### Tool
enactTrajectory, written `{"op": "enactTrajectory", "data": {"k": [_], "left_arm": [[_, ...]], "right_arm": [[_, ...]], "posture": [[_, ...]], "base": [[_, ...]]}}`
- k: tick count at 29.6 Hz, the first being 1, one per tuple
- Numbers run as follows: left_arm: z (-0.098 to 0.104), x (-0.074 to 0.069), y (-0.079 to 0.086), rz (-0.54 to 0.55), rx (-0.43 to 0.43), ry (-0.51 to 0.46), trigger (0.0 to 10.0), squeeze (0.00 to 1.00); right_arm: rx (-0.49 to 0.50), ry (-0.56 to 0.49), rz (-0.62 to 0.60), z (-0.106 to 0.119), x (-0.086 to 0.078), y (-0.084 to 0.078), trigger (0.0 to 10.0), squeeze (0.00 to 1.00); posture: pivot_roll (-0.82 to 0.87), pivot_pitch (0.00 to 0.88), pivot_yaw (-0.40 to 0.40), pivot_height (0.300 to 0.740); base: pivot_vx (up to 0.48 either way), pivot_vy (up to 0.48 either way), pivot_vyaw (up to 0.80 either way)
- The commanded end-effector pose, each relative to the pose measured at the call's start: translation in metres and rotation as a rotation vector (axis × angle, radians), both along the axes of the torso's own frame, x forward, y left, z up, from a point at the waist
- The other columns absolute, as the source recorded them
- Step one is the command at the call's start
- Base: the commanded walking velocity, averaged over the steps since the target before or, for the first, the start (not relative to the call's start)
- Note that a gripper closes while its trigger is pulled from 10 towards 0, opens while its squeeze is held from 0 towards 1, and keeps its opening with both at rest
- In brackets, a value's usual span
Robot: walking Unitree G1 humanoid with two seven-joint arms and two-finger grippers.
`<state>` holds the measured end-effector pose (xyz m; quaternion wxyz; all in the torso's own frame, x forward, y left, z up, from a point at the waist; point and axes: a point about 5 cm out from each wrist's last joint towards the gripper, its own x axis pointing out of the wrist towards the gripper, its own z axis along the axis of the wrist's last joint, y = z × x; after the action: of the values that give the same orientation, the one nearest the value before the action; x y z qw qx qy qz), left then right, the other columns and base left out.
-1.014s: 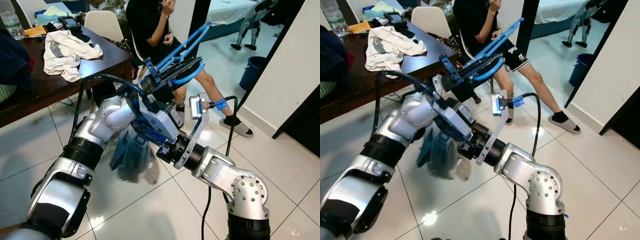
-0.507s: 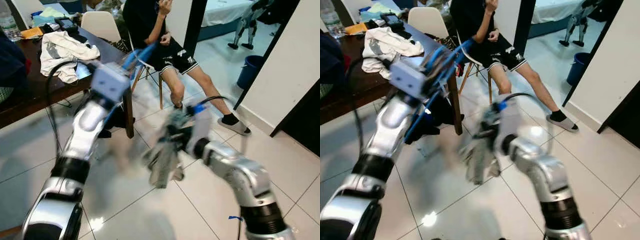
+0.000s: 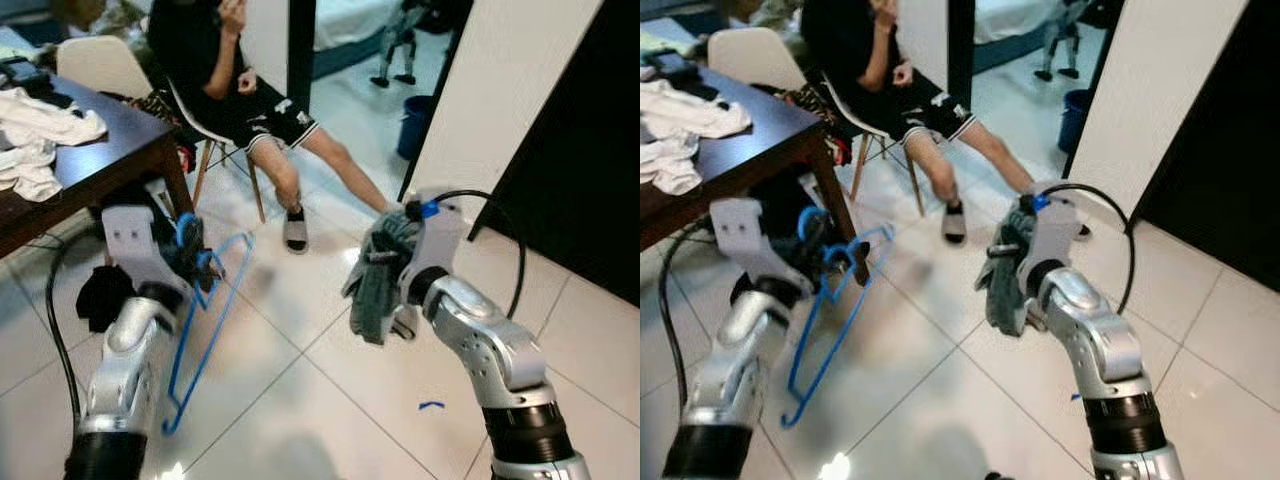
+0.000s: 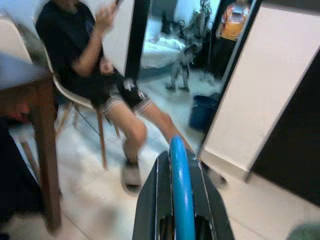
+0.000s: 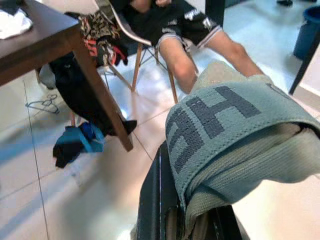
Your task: Hang hanger
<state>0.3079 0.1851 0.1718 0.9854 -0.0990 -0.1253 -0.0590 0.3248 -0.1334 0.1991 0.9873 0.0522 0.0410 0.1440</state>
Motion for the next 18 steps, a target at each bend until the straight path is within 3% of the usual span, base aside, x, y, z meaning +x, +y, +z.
{"op": "enactTrajectory", "data": {"k": [1,8,18], "left_arm": [[0.001,-0.009,-0.005,-0.032,-0.006,-0.007,10.0,0.0],[0.015,-0.009,-0.005,-0.023,0.002,-0.026,10.0,0.0],[0.026,-0.011,-0.007,-0.015,-0.004,-0.029,10.0,0.0]], "right_arm": [[0.003,-0.009,-0.007,-0.004,0.001,0.0,10.0,0.0],[0.002,-0.064,0.031,0.0,0.001,0.003,10.0,0.0],[-0.019,-0.094,0.067,-0.001,0.0,0.008,10.0,0.0]], "posture": [[0.12,0.158,-0.039,0.74],[0.12,0.154,-0.045,0.74],[0.12,0.154,-0.045,0.74]], "base": [[0.461,0.0,0.0],[0.467,0.0,0.0],[0.479,0.0,0.76]]}}
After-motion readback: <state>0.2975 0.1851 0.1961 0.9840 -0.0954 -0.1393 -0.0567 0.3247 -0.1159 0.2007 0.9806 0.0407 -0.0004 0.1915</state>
